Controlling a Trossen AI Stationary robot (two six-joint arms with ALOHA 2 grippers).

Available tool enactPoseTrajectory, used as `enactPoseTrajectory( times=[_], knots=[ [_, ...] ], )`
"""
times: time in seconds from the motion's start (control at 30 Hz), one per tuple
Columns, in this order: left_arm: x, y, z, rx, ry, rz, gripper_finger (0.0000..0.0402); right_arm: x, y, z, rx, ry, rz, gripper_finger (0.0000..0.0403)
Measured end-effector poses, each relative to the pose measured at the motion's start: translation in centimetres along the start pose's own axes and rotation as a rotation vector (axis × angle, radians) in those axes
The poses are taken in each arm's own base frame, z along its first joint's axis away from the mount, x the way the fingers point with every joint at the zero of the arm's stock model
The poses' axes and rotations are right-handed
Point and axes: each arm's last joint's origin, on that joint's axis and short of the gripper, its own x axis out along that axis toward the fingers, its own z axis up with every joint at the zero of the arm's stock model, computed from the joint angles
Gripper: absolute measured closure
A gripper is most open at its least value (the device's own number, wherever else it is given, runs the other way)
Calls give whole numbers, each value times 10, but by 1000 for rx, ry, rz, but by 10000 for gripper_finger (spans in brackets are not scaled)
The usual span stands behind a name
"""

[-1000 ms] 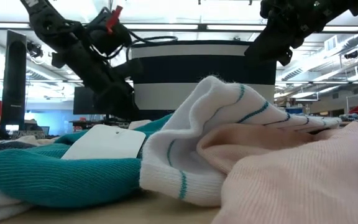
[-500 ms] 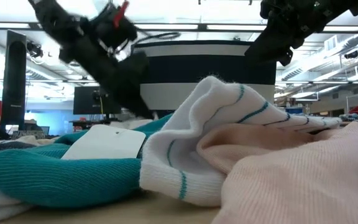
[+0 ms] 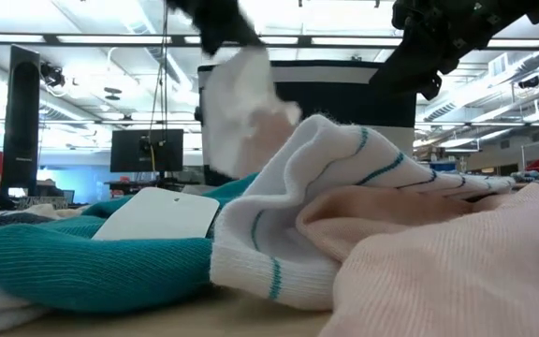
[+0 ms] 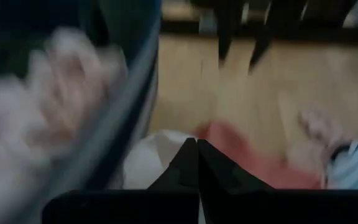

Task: Sort clothes
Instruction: Put the light pink boxer into the blue laundry bin

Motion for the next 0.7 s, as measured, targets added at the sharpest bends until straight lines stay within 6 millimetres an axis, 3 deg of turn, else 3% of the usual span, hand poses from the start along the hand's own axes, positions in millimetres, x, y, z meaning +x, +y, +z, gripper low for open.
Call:
enactPoseTrajectory(
  times=[0.23,0.43,0.57,0.7],
  knots=[
    [-38,5,66,85,-204,30,401,0,0,1,4,-9,4,238],
    [-75,26,116,151,-442,192,401,0,0,1,4,-8,4,238],
    [-98,47,140,142,-636,303,401,0,0,1,4,-8,4,238],
    [-108,70,151,117,-735,394,401,0,0,1,3,-8,4,238]
  ],
)
